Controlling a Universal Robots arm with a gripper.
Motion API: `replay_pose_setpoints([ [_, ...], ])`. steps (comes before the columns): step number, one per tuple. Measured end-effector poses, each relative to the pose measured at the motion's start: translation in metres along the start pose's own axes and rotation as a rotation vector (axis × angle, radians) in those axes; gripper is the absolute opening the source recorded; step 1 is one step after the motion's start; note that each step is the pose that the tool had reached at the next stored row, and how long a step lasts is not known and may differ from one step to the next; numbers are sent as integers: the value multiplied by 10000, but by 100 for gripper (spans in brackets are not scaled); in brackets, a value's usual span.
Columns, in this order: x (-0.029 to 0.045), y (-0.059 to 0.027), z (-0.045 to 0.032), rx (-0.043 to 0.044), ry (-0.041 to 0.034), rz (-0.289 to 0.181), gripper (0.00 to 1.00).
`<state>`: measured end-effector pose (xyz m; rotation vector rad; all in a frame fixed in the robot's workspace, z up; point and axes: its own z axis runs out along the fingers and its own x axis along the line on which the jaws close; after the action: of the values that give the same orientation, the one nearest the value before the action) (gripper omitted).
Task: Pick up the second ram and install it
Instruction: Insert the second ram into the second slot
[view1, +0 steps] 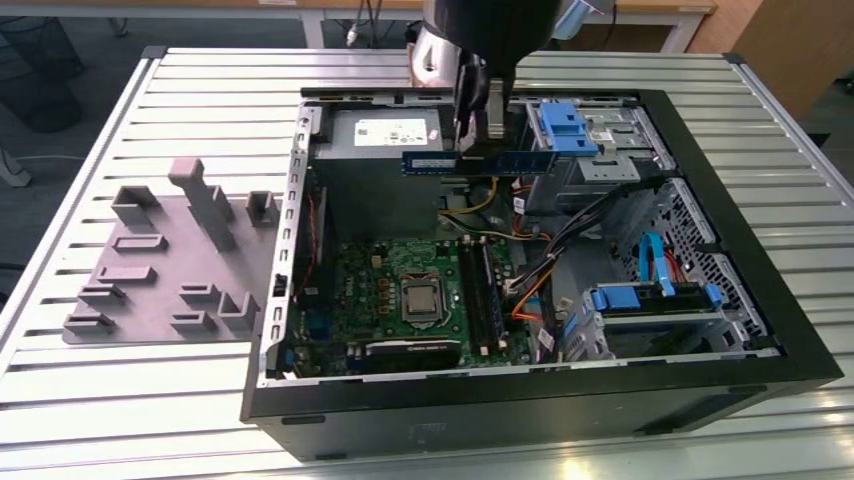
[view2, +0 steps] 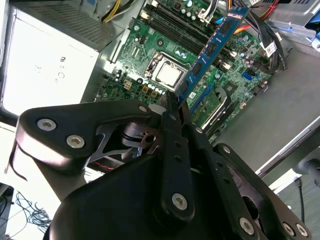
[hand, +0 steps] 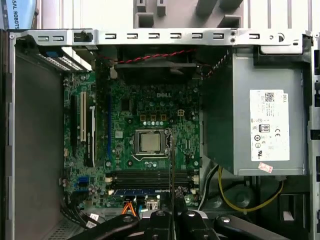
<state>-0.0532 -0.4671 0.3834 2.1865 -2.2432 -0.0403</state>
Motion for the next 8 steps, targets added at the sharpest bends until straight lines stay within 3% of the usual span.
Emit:
replay_pose_setpoints([
  [8, 0, -3, 0, -1, 0, -12, 14],
])
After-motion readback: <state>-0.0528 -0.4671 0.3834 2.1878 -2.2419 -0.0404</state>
